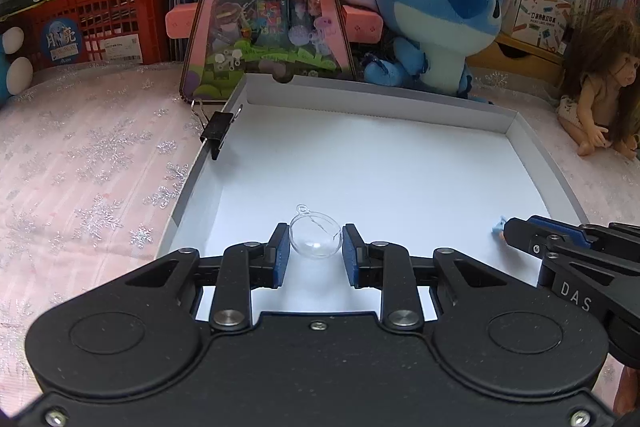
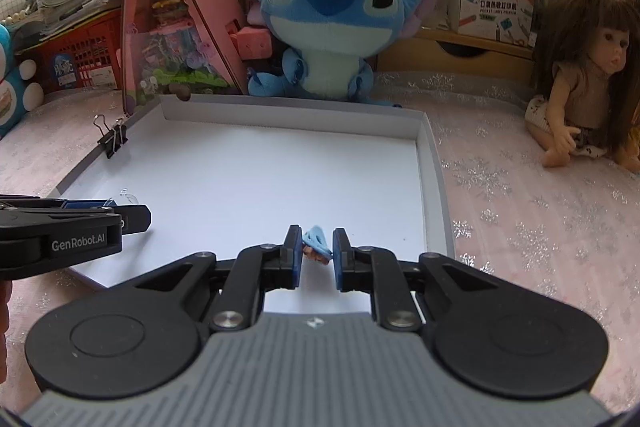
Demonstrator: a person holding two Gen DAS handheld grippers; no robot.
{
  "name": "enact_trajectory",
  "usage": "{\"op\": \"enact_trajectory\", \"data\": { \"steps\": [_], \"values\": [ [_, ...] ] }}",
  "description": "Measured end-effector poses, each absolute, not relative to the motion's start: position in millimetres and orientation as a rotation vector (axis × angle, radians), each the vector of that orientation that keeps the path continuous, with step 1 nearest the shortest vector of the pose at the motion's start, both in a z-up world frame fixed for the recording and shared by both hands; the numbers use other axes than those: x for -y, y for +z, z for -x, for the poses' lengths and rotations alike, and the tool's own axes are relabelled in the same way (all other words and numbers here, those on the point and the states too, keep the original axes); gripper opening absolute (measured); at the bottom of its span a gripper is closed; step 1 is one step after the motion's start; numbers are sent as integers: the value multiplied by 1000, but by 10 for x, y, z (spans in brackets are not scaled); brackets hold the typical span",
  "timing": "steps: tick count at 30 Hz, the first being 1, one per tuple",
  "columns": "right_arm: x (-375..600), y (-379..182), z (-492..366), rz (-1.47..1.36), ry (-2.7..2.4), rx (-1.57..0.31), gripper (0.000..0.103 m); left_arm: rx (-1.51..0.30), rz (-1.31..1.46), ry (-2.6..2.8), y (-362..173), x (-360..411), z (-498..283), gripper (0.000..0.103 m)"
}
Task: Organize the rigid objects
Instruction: 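Carry the clear ball and blue clip over the white tray with both tools, then open the left tool to drop the ball while the right tool releases the clip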
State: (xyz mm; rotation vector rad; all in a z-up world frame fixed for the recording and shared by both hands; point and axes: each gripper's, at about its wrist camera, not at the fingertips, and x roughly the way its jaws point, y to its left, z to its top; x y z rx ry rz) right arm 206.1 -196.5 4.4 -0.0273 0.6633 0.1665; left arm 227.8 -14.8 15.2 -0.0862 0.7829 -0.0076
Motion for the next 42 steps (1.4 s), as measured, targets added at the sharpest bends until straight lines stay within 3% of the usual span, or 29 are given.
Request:
{"op": "enact_trajectory", "data": {
  "steps": [20,23,26,29,32,42],
  "values": [
    [1945,-49,-2122,35,165,-689,20,-770,38,-3,109,220,-2289,26],
    [1943,-34,-2111,27,170,-688,28,-775,40,-8,130,218,-2280,27],
    [1947,9,-2073,25,170,-673,44,-768,49,-11,169,202,-2256,27],
    [1950,74,-2015,26,178,-657,52,-737,33,-18,228,202,-2191,41],
    [1955,136,-1942,37,185,-638,59,-709,9,-23,290,212,-2101,44],
    [1988,250,-1721,62,182,-605,65,-694,12,-45,416,193,-1841,52]
  ]
}}
